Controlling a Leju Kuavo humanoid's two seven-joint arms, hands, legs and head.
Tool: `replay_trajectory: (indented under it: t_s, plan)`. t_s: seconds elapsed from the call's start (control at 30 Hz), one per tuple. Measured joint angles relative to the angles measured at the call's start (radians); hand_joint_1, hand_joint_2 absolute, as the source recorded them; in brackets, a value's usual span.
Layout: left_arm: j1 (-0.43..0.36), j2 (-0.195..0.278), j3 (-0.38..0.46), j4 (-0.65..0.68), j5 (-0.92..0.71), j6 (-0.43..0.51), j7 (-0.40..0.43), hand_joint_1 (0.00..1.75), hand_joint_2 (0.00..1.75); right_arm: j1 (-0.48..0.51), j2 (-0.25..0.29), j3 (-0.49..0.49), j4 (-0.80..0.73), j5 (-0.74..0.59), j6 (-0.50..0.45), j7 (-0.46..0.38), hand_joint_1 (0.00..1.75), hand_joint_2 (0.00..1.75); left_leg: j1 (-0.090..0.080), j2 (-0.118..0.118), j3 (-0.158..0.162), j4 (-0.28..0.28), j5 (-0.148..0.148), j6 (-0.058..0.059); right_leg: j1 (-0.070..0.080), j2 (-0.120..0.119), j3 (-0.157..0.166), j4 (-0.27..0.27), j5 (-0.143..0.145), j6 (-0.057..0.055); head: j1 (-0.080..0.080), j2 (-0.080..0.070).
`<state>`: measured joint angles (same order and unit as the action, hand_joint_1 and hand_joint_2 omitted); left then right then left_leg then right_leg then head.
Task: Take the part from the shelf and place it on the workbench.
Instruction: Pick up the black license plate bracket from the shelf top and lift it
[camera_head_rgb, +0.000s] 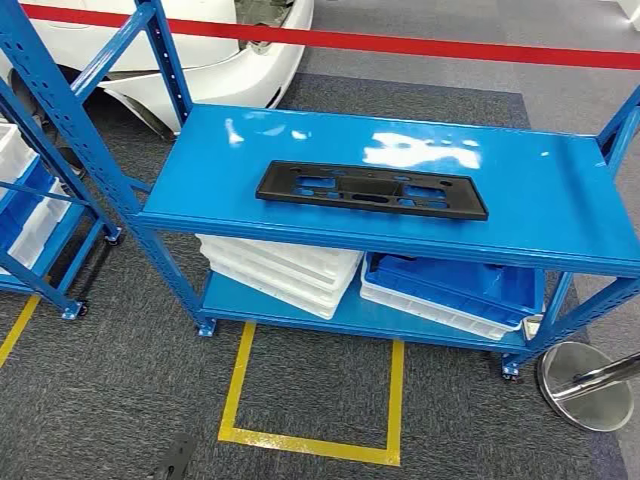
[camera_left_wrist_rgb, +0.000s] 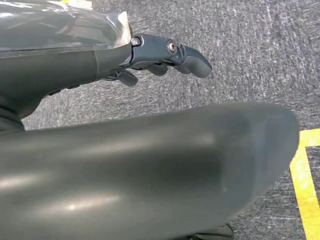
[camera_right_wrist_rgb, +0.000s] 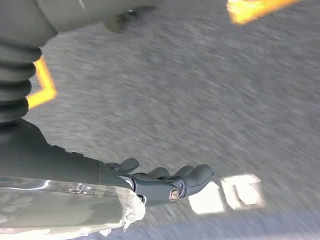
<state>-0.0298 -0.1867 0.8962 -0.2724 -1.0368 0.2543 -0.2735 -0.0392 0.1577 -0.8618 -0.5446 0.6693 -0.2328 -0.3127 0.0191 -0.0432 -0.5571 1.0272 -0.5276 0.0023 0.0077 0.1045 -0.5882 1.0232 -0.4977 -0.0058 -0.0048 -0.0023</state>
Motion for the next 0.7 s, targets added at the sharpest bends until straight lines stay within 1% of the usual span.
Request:
replay_trajectory:
  t_s: [0.13,0.3,0.43,0.7]
  plan:
    - [-0.004,-0.004,0.017,0.004,-0.021,0.001,-0.006,0.0,0.0,0.012,0.003,0.041,-0.088,-0.024,-0.024,-0.032,0.0,0.0,0.0,0.0,0.0,0.0,0.0,0.0,0.0,0.0,0.0,0.0,0.0,0.0,0.0,0.0]
    - [-0.009,-0.008,0.036,0.007,-0.057,0.001,-0.011,0.0,0.0,0.029,0.002,0.139,-0.224,-0.046,-0.061,-0.074,0.0,0.0,0.0,0.0,0.0,0.0,0.0,0.0,0.0,0.0,0.0,0.0,0.0,0.0,0.0,0.0]
    - [-0.013,-0.01,0.045,0.008,-0.087,0.001,-0.019,0.0,0.0,0.035,-0.001,0.252,-0.327,-0.055,-0.082,-0.102,0.0,0.0,0.0,0.0,0.0,0.0,0.0,0.0,0.0,0.0,0.0,0.0,0.0,0.0,0.0,0.0]
    - [-0.026,-0.018,0.056,0.015,-0.153,-0.005,-0.028,0.0,0.0,0.016,-0.016,0.516,-0.492,-0.053,-0.107,-0.153,0.0,0.0,0.0,0.0,0.0,0.0,0.0,0.0,0.0,0.0,0.0,0.0,0.001,0.0,0.0,0.0]
